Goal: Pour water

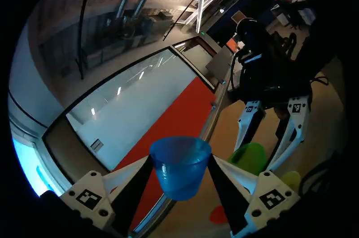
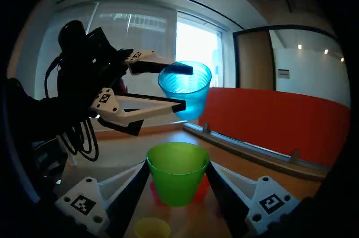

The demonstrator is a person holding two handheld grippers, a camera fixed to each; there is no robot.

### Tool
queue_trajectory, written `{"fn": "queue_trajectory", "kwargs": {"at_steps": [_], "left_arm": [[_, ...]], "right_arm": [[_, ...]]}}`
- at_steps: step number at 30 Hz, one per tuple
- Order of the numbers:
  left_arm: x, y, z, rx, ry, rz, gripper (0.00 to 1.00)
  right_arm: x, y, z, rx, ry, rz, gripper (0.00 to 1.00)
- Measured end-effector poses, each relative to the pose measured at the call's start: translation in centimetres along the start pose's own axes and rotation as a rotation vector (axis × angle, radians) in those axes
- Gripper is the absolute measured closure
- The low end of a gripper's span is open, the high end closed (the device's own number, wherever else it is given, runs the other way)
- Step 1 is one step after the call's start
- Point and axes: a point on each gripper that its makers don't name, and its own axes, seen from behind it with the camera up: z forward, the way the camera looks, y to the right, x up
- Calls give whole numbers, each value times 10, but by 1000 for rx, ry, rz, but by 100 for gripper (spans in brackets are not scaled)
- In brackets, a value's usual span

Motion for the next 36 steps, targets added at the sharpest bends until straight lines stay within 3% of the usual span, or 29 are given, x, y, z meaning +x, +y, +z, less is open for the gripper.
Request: {"fn": "queue_trajectory", "kwargs": {"at_steps": [36], "left_arm": [[7,1,6,22,19,198,14]], "right_arm": [[5,1,3,2,-3,-15,9]]}}
